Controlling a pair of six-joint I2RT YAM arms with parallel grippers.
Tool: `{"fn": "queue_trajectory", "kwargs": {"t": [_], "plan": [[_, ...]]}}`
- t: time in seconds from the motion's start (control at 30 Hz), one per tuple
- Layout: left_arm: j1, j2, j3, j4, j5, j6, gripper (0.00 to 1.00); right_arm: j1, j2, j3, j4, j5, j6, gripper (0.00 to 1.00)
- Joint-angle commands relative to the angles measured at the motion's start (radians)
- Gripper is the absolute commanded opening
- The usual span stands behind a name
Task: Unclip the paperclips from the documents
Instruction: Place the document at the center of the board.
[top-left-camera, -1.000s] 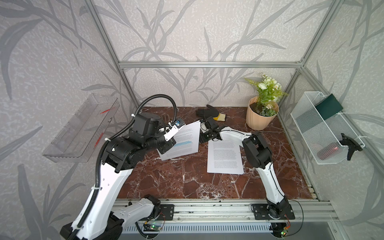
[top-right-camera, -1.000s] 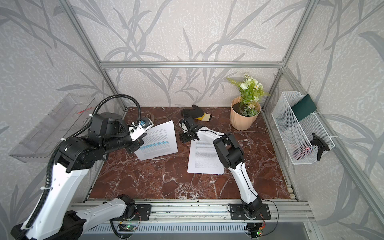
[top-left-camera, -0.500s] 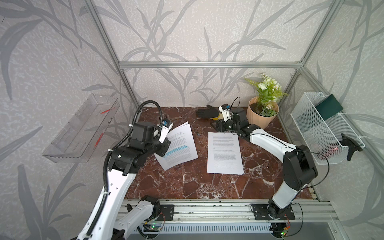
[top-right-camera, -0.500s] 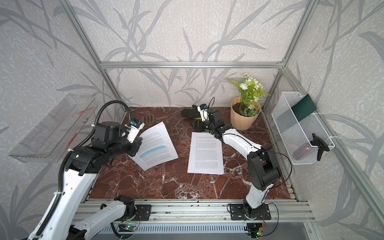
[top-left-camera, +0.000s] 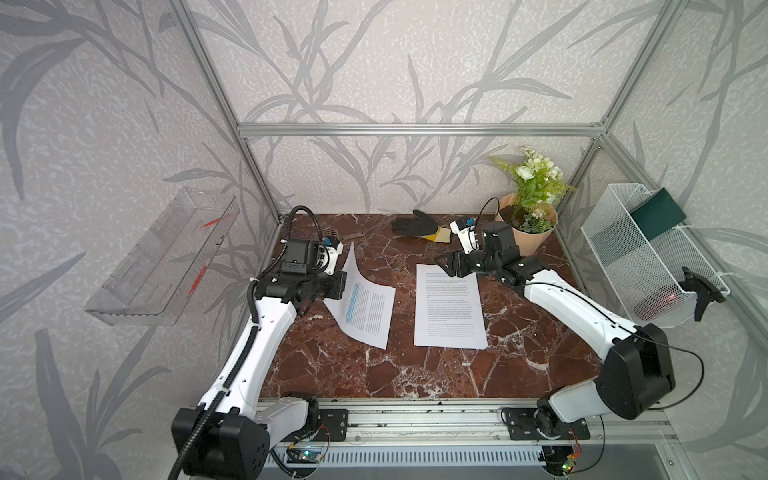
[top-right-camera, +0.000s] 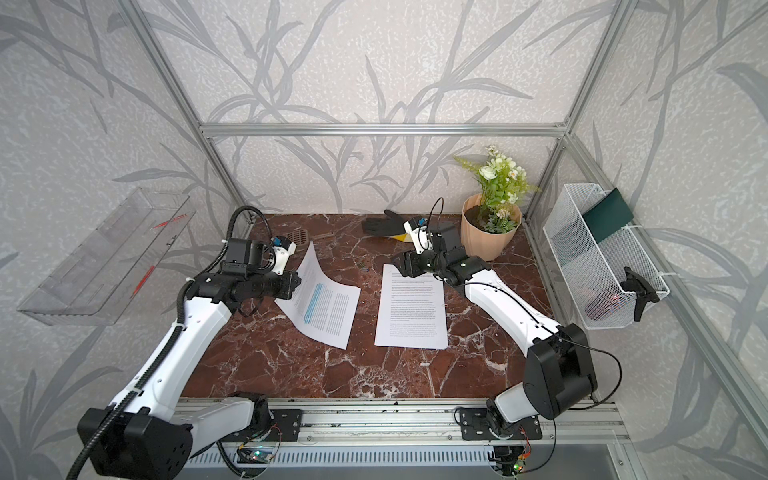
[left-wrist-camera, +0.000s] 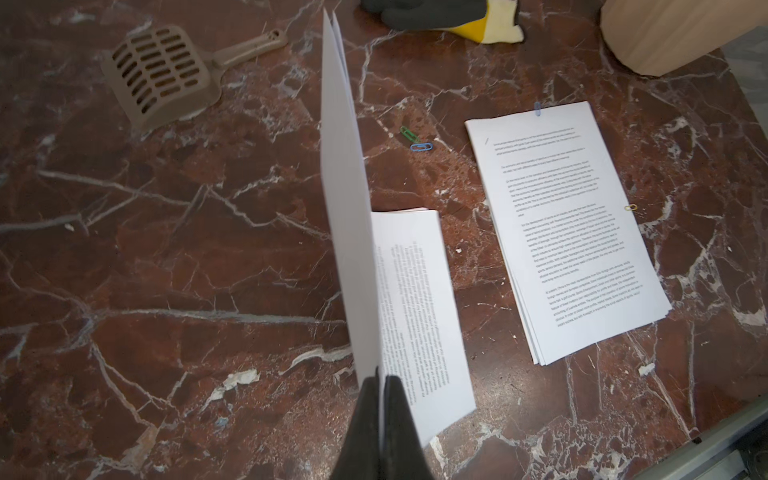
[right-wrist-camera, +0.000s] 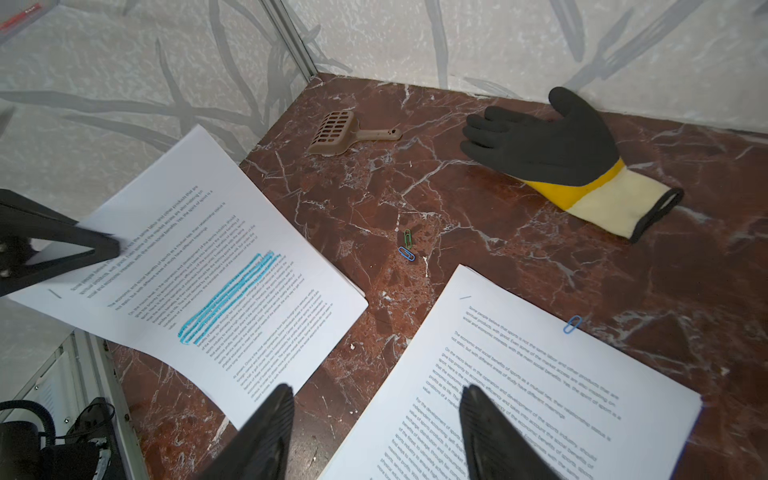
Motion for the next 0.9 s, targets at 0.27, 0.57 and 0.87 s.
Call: {"fn": "queue_trajectory", "kwargs": {"t": [0.27,0.57,0.87], "plan": [[0.065,0.178,-0.037,0.143,-0.174,0.149,0.0,-0.036,0.115,0.133,-0.456,0.09,0.02,0.67],[0.066,0.421,0.013,0.168,-0.412,0.409,0.0,-0.092,0.124,0.136,-0.584,0.066,0.003,0.68],[0.067,0.598,0.136,0.232,-0.611,0.481,0.23,-0.145,0.187,0.183,-0.769,0.124,0.039,0.7]]}}
